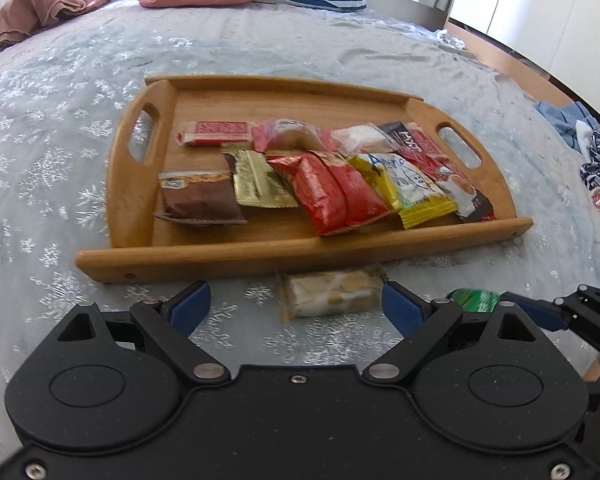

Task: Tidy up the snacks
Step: 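Move both tools back toward the wafer pack and green wasabi pea bag, then grasp the wafer pack with the left gripper while the right gripper grasps the green wasabi pea bag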

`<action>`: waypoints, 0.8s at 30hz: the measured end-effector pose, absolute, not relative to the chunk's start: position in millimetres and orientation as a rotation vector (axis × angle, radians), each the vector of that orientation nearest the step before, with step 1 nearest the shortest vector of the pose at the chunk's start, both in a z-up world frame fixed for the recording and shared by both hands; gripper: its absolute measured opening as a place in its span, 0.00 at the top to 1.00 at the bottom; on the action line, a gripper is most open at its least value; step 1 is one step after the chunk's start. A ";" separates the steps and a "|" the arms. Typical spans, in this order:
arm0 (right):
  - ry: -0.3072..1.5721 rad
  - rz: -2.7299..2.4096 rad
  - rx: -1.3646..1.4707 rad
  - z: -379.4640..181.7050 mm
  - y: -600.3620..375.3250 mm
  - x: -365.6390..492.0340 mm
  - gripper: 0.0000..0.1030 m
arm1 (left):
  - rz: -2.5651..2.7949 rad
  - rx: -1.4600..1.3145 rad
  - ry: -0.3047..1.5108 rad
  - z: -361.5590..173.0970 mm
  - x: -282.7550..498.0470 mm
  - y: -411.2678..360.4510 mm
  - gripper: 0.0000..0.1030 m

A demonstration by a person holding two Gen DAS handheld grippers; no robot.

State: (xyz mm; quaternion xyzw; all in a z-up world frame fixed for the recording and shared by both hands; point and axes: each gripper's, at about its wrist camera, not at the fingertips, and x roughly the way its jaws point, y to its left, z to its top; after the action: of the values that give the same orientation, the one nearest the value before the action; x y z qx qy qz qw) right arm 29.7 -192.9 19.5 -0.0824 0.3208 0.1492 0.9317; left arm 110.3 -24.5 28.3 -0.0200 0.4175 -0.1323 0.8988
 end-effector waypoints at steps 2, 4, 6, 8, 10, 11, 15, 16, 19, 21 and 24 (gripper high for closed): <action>0.657 0.273 -0.153 18.5 -201.7 29.3 0.49 | -0.269 -0.034 0.857 26.6 108.5 -31.1 0.11; 0.656 0.241 -0.141 17.5 -209.7 29.6 0.49 | -0.274 -0.026 0.854 24.6 106.9 -38.6 0.11; 0.661 0.215 -0.124 16.0 -217.6 29.9 0.48 | -0.263 -0.006 0.840 22.9 104.9 -46.3 0.11; 0.663 0.200 -0.110 15.2 -223.3 30.0 0.47 | -0.253 0.023 0.827 21.0 104.5 -54.2 0.11; 0.661 0.194 -0.105 14.8 -226.5 30.1 0.37 | -0.242 0.040 0.816 18.7 104.0 -60.8 0.11; 0.658 0.196 -0.104 14.9 -227.4 29.8 0.36 | -0.238 0.046 0.812 17.1 104.0 -63.7 0.13; 0.646 0.201 -0.111 15.3 -226.4 30.0 0.32 | -0.233 0.061 0.801 12.6 102.1 -70.2 0.24; 0.644 0.201 -0.117 15.3 -225.0 31.2 0.32 | -0.235 0.069 0.797 12.5 101.1 -71.4 0.29; 0.635 0.205 -0.134 15.9 -220.7 35.2 0.29 | -0.248 0.097 0.775 15.0 96.5 -72.8 0.45; 0.636 0.208 -0.145 15.8 -218.0 39.1 0.29 | -0.255 0.103 0.774 17.0 95.5 -72.2 0.49; 0.642 0.217 -0.145 14.4 -215.3 44.5 0.29 | -0.255 0.076 0.783 19.2 95.4 -67.2 0.51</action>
State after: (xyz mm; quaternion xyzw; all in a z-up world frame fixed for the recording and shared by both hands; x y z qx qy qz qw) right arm 44.5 -215.3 14.4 -0.0710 0.3147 0.1064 0.9405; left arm 95.4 -67.2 19.2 0.0369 0.3806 -0.1241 0.9156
